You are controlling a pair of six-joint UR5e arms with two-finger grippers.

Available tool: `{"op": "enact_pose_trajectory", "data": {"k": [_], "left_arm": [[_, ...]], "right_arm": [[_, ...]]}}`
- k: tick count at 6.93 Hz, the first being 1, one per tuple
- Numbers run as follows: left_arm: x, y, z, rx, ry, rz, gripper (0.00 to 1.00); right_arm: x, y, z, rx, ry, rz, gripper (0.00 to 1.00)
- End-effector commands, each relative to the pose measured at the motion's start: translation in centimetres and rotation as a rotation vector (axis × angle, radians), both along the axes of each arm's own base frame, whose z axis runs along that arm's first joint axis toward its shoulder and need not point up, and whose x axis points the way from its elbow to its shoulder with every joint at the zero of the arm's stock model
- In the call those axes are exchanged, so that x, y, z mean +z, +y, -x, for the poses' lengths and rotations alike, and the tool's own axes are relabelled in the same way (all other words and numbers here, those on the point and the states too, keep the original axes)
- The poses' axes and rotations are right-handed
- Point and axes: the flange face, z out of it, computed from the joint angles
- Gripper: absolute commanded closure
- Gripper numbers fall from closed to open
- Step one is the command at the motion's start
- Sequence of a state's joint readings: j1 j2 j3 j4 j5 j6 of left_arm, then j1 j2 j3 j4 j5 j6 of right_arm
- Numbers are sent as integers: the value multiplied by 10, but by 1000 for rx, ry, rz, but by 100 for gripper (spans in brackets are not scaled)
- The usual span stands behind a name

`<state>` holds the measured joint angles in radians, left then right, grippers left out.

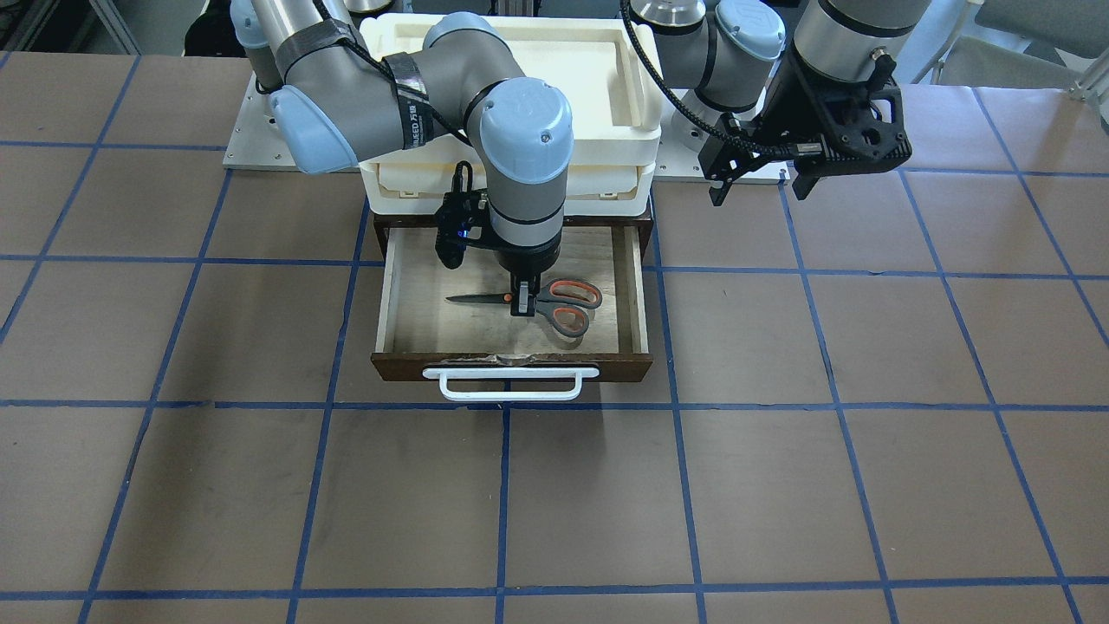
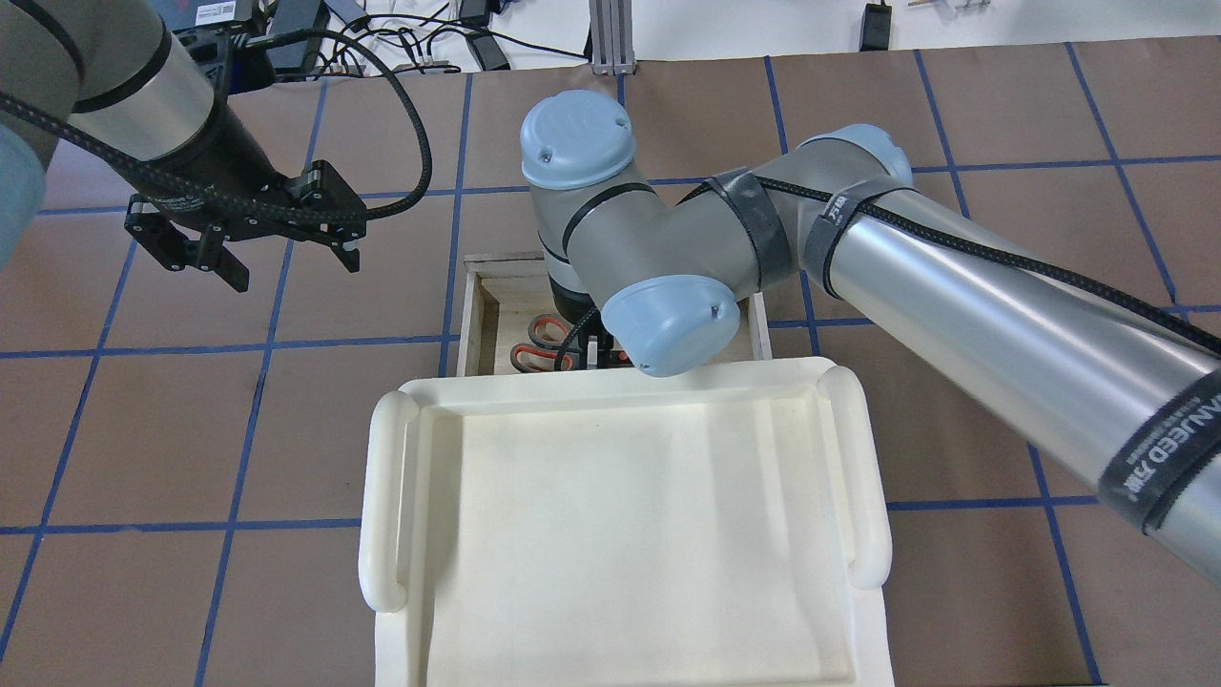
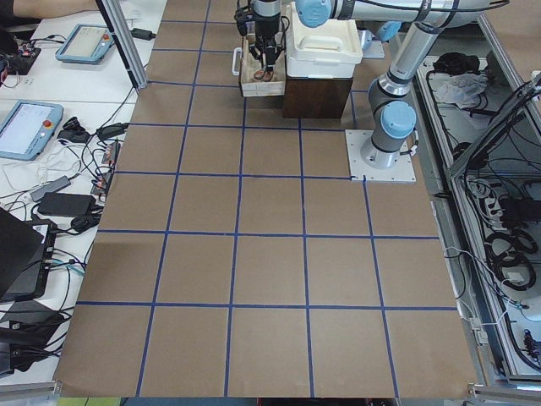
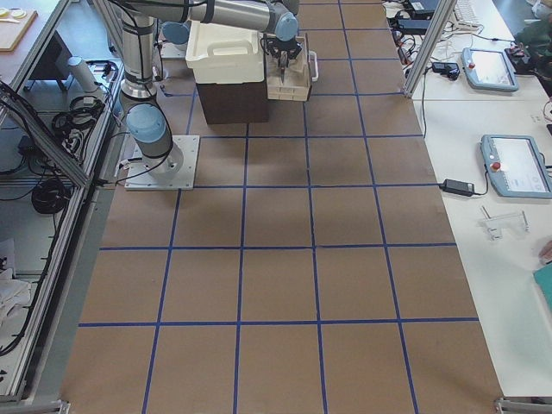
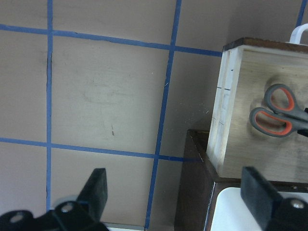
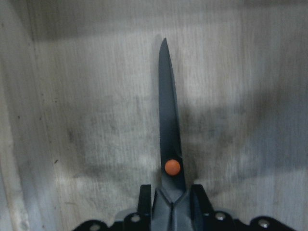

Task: Put scissors in drawer and close it
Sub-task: 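Open the right gripper to release the scissors and raise it away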

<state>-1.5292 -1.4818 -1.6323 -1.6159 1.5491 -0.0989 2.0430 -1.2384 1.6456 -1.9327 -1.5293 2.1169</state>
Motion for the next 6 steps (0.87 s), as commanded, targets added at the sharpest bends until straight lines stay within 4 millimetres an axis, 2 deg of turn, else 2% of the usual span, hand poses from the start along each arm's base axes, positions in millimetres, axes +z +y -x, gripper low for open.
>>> {"op": "enact_pose_trajectory", "data": {"k": [1,2,4,5,6], "left_arm": [[0,0,0,4,3,4,0],[0,-1,1,5,4,2,0],[0,-1,0,2,3,2,0],[0,-1,-1,8,7,3,0],[0,-1,0,-7,7,3,0]], "right_arm": [[4,1,0,11,-8,1,47],[11,-1,-2,14,-15,16,45],[40,4,1,22,-40,69,43],[52,-3,4,51,-53,92,43],[72,-12,2,75,-61,130,43]]}}
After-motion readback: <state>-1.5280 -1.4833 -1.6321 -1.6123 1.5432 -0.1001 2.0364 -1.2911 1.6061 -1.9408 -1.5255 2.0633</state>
